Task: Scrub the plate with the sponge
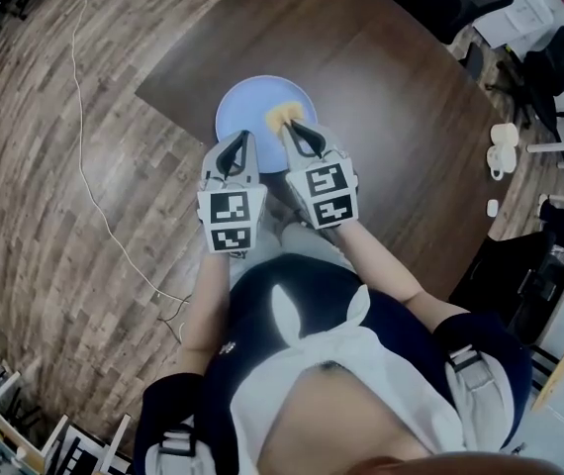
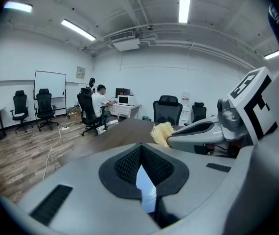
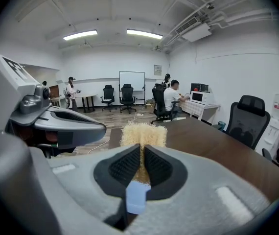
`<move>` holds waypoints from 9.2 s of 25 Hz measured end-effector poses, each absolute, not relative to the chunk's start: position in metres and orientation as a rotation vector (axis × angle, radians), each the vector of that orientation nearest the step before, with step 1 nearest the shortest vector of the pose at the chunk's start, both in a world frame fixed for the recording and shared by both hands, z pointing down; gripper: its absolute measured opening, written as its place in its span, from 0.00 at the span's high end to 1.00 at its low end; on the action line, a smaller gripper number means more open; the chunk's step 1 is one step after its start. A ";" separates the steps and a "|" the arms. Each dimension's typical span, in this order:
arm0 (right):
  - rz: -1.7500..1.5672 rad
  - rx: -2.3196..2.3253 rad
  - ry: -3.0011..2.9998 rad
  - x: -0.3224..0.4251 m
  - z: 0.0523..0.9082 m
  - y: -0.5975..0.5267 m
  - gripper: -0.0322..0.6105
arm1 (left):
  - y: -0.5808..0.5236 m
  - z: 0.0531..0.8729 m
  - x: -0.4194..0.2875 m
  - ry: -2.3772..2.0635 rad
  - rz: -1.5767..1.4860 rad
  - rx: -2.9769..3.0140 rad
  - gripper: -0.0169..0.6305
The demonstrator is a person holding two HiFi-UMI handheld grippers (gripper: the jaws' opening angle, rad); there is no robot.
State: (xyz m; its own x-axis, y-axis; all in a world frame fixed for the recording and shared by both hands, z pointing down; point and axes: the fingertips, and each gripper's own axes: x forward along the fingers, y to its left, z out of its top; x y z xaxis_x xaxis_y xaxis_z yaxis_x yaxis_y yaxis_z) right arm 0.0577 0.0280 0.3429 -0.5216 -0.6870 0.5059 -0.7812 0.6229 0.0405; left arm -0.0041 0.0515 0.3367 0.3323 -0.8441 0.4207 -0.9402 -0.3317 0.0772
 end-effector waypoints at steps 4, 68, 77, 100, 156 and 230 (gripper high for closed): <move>0.277 1.178 -2.332 0.055 0.356 0.003 0.91 | 0.033 0.356 -0.022 -1.590 0.455 2.255 0.97; 0.472 0.940 -1.976 0.035 0.554 -0.126 0.91 | -0.020 0.536 -0.082 -1.474 0.691 1.960 0.97; 0.473 0.897 -1.972 0.023 0.556 -0.125 0.91 | -0.019 0.537 -0.081 -1.447 0.715 1.973 0.97; 0.448 0.827 -2.024 -0.015 0.552 -0.113 0.91 | -0.017 0.537 -0.083 -1.471 0.667 1.960 0.97; 0.622 0.718 -2.129 -0.048 0.552 -0.075 0.91 | -0.016 0.536 -0.085 -1.452 0.663 1.975 0.97; 0.610 1.060 -1.783 0.080 0.554 -0.105 0.91 | -0.014 0.535 -0.085 -1.445 0.669 1.956 0.97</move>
State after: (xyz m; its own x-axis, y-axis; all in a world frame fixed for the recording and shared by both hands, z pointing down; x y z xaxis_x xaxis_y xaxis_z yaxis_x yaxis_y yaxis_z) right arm 0.0798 -0.1049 0.5543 -0.1834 -0.3956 0.8999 -0.8640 0.5015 0.0443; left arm -0.0845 -0.0136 0.5346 0.2769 -0.6522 0.7057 -0.9600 -0.2191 0.1742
